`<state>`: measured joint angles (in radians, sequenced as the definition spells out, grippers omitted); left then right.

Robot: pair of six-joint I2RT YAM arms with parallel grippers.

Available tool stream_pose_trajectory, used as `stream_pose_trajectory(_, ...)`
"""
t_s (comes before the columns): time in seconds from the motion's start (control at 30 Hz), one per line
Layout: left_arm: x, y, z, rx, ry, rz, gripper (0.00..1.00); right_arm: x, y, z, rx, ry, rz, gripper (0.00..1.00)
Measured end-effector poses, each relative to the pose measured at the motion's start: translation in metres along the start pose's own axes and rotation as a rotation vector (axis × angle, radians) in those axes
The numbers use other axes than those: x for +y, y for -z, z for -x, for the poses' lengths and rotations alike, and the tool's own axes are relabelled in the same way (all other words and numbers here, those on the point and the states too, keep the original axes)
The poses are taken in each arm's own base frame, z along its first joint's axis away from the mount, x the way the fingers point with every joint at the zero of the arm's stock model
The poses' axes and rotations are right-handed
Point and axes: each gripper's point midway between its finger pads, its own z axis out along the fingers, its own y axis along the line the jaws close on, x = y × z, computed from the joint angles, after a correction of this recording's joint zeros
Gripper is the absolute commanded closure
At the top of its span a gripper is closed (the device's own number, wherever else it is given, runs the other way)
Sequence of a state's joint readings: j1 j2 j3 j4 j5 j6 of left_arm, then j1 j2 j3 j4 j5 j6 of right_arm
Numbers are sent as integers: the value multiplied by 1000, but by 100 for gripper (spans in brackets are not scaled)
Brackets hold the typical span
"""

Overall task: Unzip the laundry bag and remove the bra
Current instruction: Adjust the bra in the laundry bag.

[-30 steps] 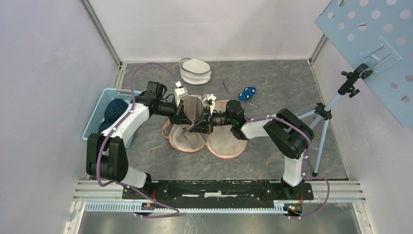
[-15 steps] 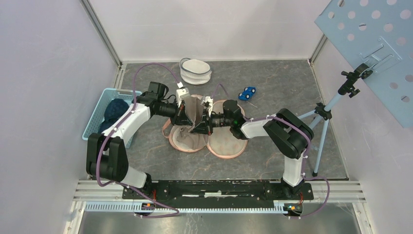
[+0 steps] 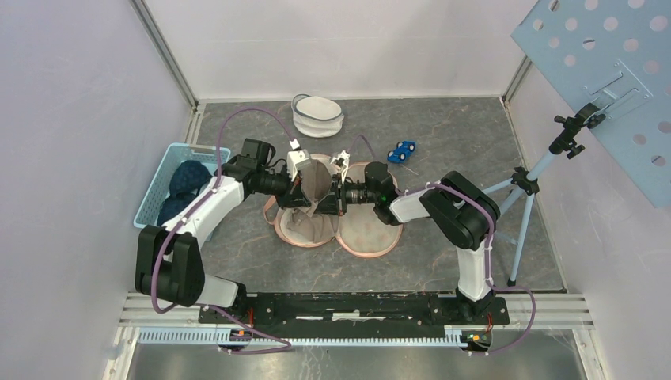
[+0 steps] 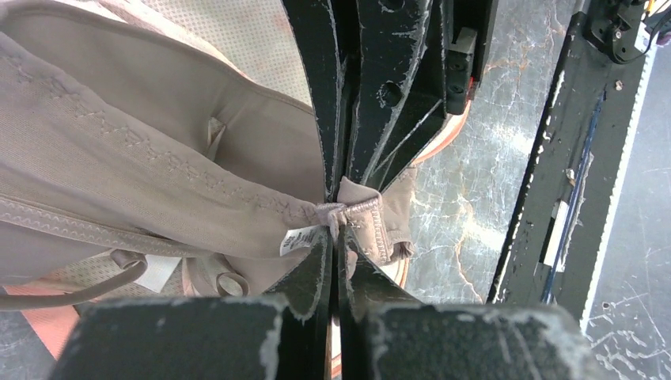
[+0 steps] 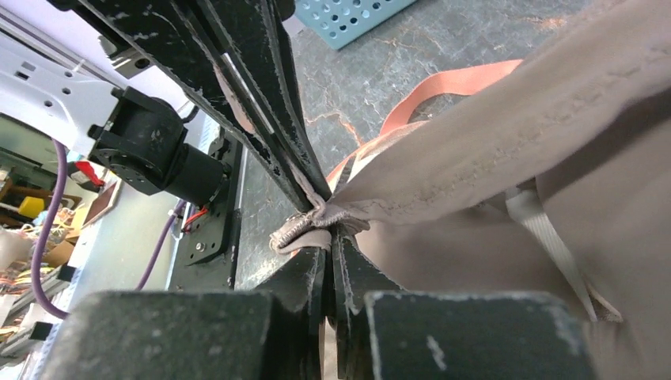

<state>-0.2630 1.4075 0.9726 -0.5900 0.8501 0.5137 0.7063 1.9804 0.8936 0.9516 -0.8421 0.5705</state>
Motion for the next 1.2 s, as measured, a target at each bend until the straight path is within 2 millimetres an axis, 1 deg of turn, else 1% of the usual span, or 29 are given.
stream_pose_trajectory(0.17,2,0,4,-11,-15,13,98,7,1,4,-26,10,43,74)
stream_pose_trajectory(0.27,1,0,3,-10,2,12,98,11,2,2,-22,36,61,70)
stream_pose_trajectory(0.33,2,-2,2,-6,18,8,98,12,2,1,-18,64,66,66)
stream_pose_trajectory(0.43,3,-4,1,-1,31,-4,98,12,3,1,-11,101,61,65)
stream_pose_trajectory(0.57,-2,-5,2,-5,40,-30,98,11,4,1,-2,135,57,63)
stream_pose_trajectory(0.63,-6,-5,2,-7,50,-51,98,10,3,0,-1,142,51,65)
stream_pose_trajectory(0.7,-9,-5,1,-5,53,-63,98,9,3,0,1,145,47,66)
stream_pose_trajectory(0.73,-9,-5,1,-3,50,-64,98,9,3,0,2,146,46,64)
stream_pose_trajectory(0.8,-10,-5,0,2,48,-67,98,9,1,1,5,147,46,56)
stream_pose_trajectory(0.87,-13,-4,0,5,46,-79,98,9,0,1,2,150,44,55)
stream_pose_trajectory(0.93,-15,-4,0,6,43,-88,98,10,-1,2,1,150,47,57)
stream_pose_trajectory(0.97,-15,-4,0,7,44,-89,98,11,-1,2,0,149,48,60)
stream_pose_trajectory(1.0,-15,-4,0,8,44,-88,98,11,-1,2,-1,149,49,67)
stream_pose_trajectory(1.1,-13,-4,0,9,43,-84,98,15,-2,4,-3,148,66,96)
stream_pose_trajectory(1.13,-12,-4,-1,14,46,-80,98,16,-2,2,2,139,68,100)
stream_pose_trajectory(1.2,-10,-4,0,15,42,-68,98,16,-1,1,6,128,69,100)
